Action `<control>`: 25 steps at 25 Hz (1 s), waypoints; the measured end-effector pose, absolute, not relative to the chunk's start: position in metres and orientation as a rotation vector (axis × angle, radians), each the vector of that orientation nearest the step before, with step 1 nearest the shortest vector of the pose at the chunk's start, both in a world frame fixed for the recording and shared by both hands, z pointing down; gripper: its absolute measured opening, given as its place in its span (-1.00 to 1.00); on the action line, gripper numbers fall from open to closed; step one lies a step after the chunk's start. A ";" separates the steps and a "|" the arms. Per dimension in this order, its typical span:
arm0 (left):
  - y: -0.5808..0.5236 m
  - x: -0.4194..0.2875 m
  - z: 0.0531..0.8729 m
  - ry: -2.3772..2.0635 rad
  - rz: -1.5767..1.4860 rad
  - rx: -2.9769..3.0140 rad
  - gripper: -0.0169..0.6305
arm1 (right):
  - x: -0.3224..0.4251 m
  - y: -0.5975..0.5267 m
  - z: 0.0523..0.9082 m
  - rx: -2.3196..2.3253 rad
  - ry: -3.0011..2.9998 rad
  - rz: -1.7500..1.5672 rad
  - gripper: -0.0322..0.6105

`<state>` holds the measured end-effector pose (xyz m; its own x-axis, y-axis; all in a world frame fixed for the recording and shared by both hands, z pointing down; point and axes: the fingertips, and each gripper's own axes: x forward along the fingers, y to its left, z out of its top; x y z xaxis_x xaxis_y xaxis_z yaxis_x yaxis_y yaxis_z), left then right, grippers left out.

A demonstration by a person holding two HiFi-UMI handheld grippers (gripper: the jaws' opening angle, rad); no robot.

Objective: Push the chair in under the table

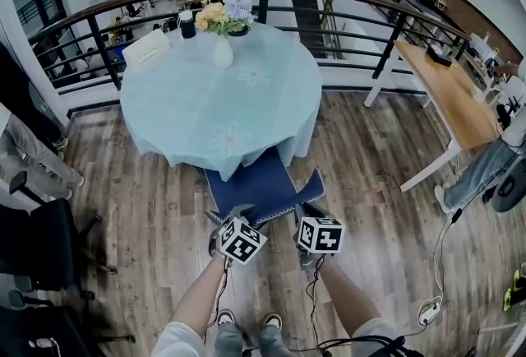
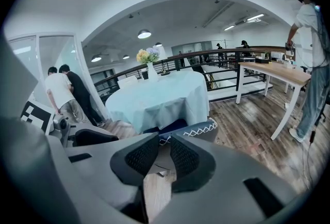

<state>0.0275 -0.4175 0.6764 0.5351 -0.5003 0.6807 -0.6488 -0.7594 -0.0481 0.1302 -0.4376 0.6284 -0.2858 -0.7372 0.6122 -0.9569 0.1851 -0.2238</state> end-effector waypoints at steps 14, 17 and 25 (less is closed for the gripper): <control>-0.399 0.012 0.659 -1.021 0.816 2.570 -0.27 | 0.130 -0.434 0.634 1.576 -2.111 0.901 -0.65; -0.385 0.004 0.641 -1.075 0.752 2.588 -0.27 | 0.137 -0.431 0.634 1.582 -2.139 1.011 -0.65; -0.333 -0.045 0.616 -1.311 0.498 2.321 -0.27 | 0.118 -0.385 0.632 1.496 -2.194 1.003 -0.65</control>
